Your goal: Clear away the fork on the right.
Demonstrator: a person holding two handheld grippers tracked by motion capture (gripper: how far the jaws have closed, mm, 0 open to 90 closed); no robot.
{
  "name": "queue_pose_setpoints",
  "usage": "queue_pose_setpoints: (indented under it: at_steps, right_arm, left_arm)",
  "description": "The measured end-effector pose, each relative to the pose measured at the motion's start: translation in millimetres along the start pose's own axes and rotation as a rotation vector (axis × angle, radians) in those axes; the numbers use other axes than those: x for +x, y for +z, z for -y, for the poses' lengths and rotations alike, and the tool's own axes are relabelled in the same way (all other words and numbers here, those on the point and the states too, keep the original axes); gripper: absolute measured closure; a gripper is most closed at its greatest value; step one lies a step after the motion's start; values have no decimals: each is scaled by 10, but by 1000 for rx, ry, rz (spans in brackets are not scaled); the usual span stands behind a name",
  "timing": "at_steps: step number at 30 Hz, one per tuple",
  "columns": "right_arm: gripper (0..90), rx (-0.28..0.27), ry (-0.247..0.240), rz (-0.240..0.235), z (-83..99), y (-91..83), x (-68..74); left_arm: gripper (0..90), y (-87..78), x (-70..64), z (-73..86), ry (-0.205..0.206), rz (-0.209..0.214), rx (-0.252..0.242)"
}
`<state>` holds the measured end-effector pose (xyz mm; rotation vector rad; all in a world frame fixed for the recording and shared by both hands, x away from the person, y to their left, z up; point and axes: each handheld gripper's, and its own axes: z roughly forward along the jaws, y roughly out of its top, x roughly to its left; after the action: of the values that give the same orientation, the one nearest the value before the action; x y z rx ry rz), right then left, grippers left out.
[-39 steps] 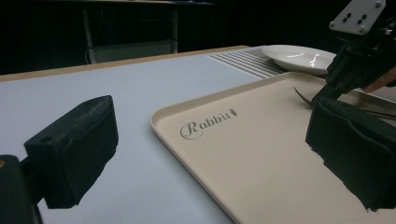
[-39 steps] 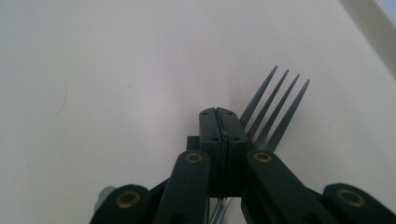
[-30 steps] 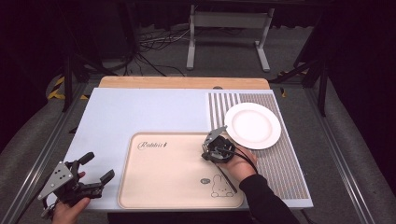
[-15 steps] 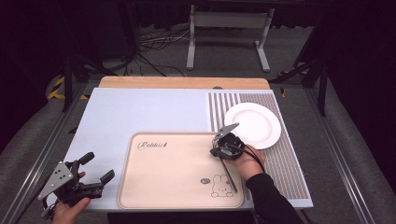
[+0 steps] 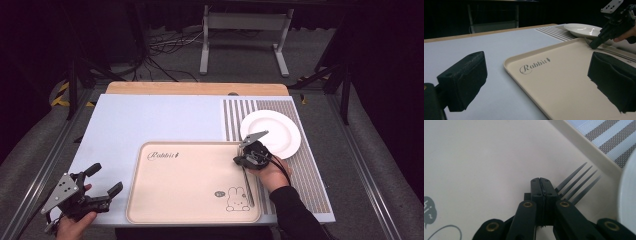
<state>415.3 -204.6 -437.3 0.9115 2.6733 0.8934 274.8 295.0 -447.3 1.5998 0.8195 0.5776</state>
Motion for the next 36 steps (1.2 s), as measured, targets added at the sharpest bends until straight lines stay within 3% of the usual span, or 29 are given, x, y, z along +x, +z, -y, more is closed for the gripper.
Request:
queue_pose_setpoints:
  at_steps: [16,24,27,28,29,33,36]
  right_arm:
    - [900,-14,45,17,75,-49,-69]
    - [892,-48,28,5,33,-121,-36]
    - [814,-76,9,11,-20,-225,3]
    - [699,-100,8,9,-49,-293,25]
    - [699,-100,8,9,-49,-293,25]
    - [363,-188,21,2,-116,-457,77]
    - [222,-233,-11,18,-146,-548,120]
  left_arm:
    - [31,6,-1,2,-4,1,-3]
    - [31,8,-1,1,-3,3,0]
    - [31,4,0,1,-2,2,-1]
    - [31,5,1,3,-5,1,-3]
    - [31,5,1,3,-5,1,-3]
    - [31,6,-4,2,-3,3,-2]
    - [31,8,-4,2,-5,2,-4]
